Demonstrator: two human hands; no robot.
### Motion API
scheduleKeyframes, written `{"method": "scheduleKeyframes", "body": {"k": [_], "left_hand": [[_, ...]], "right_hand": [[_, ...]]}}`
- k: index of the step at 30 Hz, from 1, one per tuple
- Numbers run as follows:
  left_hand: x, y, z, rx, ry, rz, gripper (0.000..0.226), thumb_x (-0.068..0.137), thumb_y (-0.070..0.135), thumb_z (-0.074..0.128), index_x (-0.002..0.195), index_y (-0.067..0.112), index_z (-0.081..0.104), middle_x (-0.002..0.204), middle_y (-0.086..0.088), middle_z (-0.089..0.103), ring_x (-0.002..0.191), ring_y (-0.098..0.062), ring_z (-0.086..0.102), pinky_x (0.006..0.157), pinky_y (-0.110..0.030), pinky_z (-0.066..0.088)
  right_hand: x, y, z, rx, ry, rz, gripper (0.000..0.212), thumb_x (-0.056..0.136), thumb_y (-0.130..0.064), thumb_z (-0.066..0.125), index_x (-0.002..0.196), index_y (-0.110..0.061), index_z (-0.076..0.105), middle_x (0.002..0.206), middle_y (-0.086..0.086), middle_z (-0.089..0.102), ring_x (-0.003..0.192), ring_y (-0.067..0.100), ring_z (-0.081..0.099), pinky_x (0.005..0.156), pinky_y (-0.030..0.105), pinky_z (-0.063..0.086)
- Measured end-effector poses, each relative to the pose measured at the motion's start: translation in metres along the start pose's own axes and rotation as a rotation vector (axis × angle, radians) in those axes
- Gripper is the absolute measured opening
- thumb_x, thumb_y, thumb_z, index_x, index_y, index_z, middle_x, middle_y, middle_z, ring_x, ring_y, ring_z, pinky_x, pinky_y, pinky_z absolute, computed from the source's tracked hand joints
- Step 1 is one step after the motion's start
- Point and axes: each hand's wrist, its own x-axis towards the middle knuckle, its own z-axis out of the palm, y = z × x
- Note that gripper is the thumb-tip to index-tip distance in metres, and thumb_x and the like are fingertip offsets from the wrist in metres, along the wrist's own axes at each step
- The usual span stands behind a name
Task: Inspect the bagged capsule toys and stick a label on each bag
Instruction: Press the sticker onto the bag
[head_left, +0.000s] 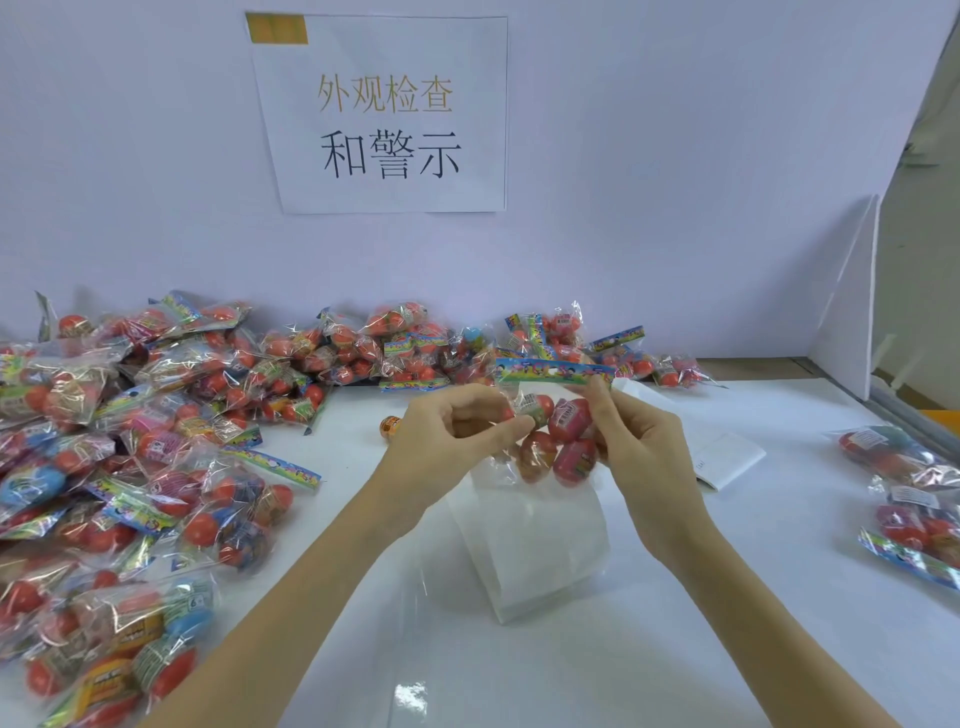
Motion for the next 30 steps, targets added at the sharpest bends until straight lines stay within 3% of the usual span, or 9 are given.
{"method": "scheduleKeyframes", "body": {"k": [2, 5, 9, 14, 17, 20, 23, 27, 30], "left_hand": [[0.001, -0.002, -0.001, -0.017, 0.106, 0.038, 0.029, 0.069, 0.032, 0.088, 0.092, 0.019, 0.078, 0.082, 0.0, 0.078, 0.072, -0.012, 0.07, 0.072, -0.019, 0.055], [0.003, -0.002, -0.004, -0.085, 0.196, 0.083, 0.029, 0.07, 0.027, 0.089, 0.094, 0.016, 0.078, 0.084, -0.004, 0.079, 0.068, -0.015, 0.07, 0.069, -0.019, 0.055], [0.006, -0.002, -0.008, -0.136, 0.2, 0.041, 0.032, 0.071, 0.028, 0.089, 0.097, 0.014, 0.078, 0.089, -0.006, 0.079, 0.071, -0.016, 0.072, 0.07, -0.02, 0.056], [0.004, -0.003, -0.007, -0.062, 0.052, -0.066, 0.056, 0.079, 0.037, 0.086, 0.128, 0.021, 0.065, 0.113, -0.004, 0.076, 0.093, -0.023, 0.076, 0.081, -0.032, 0.059], [0.002, -0.001, -0.006, -0.122, -0.04, -0.045, 0.052, 0.083, 0.028, 0.081, 0.13, 0.013, 0.064, 0.103, -0.017, 0.077, 0.081, -0.028, 0.073, 0.074, -0.032, 0.058], [0.003, 0.0, -0.008, -0.051, 0.032, 0.001, 0.038, 0.087, 0.023, 0.081, 0.122, 0.016, 0.069, 0.095, -0.015, 0.078, 0.075, -0.025, 0.07, 0.073, -0.029, 0.056], [0.004, 0.0, -0.008, -0.098, 0.062, 0.001, 0.045, 0.088, 0.018, 0.08, 0.13, 0.016, 0.063, 0.098, -0.013, 0.078, 0.073, -0.024, 0.07, 0.067, -0.026, 0.055], [0.001, -0.002, -0.002, 0.078, 0.159, 0.088, 0.057, 0.087, 0.018, 0.084, 0.134, 0.026, 0.051, 0.111, -0.002, 0.072, 0.072, -0.02, 0.074, 0.066, -0.021, 0.056], [-0.003, -0.007, 0.005, 0.38, 0.295, 0.319, 0.064, 0.084, 0.027, 0.087, 0.134, 0.032, 0.047, 0.125, 0.003, 0.053, 0.094, -0.014, 0.068, 0.075, -0.021, 0.055]], "right_hand": [[0.0, -0.003, -0.001, 0.073, -0.117, 0.056, 0.052, 0.106, -0.047, 0.051, 0.102, -0.001, 0.074, 0.097, 0.027, 0.074, 0.085, 0.029, 0.072, 0.089, 0.046, 0.061], [-0.003, -0.005, 0.002, -0.009, -0.279, 0.076, 0.031, 0.106, -0.031, 0.057, 0.114, -0.006, 0.075, 0.103, 0.012, 0.08, 0.092, 0.03, 0.078, 0.084, 0.036, 0.063], [-0.004, -0.005, 0.006, 0.011, -0.232, 0.058, 0.027, 0.104, -0.026, 0.059, 0.112, -0.005, 0.075, 0.096, 0.01, 0.08, 0.083, 0.025, 0.077, 0.075, 0.026, 0.06], [-0.002, -0.005, 0.003, 0.025, -0.127, 0.029, 0.034, 0.095, -0.043, 0.065, 0.1, -0.011, 0.078, 0.083, 0.005, 0.074, 0.071, 0.019, 0.063, 0.069, 0.024, 0.054], [-0.002, -0.004, 0.003, 0.045, -0.132, 0.027, 0.046, 0.1, -0.046, 0.055, 0.097, -0.006, 0.078, 0.083, 0.012, 0.076, 0.073, 0.023, 0.065, 0.065, 0.024, 0.054], [-0.003, -0.006, 0.002, 0.176, -0.188, 0.091, 0.045, 0.111, -0.03, 0.044, 0.096, -0.008, 0.081, 0.091, 0.019, 0.077, 0.079, 0.024, 0.069, 0.067, 0.026, 0.055], [-0.003, -0.005, 0.002, 0.191, -0.207, 0.104, 0.043, 0.112, -0.021, 0.043, 0.098, -0.013, 0.083, 0.094, 0.016, 0.077, 0.08, 0.021, 0.07, 0.068, 0.025, 0.055], [-0.004, -0.004, 0.003, 0.172, -0.178, 0.078, 0.034, 0.11, -0.017, 0.049, 0.106, -0.018, 0.082, 0.098, 0.015, 0.078, 0.085, 0.021, 0.071, 0.075, 0.026, 0.056], [-0.005, -0.005, 0.002, 0.132, -0.168, 0.011, 0.023, 0.106, -0.017, 0.059, 0.113, -0.021, 0.079, 0.102, 0.01, 0.079, 0.096, 0.021, 0.074, 0.086, 0.028, 0.059]]}}
